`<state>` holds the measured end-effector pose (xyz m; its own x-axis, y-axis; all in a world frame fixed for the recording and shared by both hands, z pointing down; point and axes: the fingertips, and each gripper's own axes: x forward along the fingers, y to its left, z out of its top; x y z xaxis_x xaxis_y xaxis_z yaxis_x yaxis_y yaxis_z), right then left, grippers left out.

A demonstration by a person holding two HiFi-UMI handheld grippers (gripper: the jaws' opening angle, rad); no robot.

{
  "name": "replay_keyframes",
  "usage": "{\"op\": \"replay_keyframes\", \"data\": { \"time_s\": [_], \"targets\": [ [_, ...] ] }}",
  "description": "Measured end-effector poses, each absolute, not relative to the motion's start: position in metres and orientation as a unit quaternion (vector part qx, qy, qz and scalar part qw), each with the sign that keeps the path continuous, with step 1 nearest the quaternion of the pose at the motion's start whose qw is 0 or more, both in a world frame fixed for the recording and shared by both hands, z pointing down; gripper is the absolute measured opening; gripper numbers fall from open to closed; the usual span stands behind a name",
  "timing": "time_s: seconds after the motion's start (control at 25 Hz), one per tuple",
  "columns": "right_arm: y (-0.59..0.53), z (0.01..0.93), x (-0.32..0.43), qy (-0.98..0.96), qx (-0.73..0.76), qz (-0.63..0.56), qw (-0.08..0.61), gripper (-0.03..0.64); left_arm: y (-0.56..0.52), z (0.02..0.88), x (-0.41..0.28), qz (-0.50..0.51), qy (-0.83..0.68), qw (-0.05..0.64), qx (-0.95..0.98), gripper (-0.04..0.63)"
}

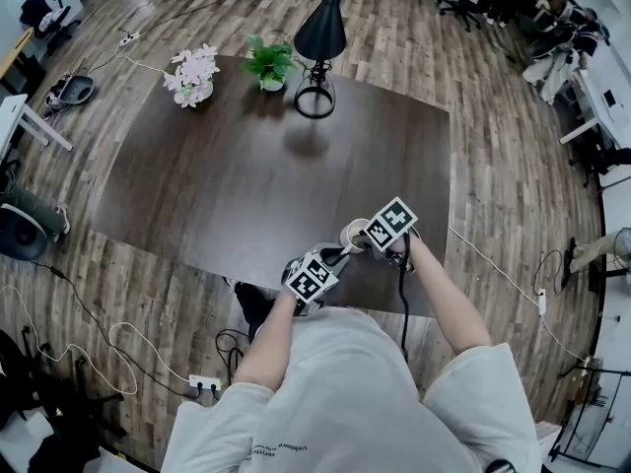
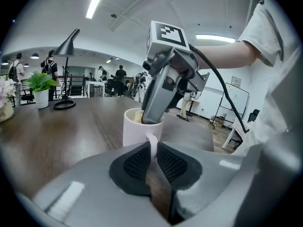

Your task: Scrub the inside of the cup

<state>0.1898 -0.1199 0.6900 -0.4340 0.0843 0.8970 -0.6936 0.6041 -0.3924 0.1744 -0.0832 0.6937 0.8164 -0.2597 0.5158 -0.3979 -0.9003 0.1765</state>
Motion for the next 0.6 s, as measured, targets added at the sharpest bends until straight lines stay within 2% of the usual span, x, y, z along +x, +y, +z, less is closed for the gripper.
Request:
{"op": "replay_keyframes", "data": {
  "time_s": [0.6],
  "targets": [
    [-0.129,0.662,0.187,-0.786,0.254,0.382,0.415,0.089,-0.089,0.695,0.173,0.251,-0.198,0.148,0.936,0.043]
  ]
}}
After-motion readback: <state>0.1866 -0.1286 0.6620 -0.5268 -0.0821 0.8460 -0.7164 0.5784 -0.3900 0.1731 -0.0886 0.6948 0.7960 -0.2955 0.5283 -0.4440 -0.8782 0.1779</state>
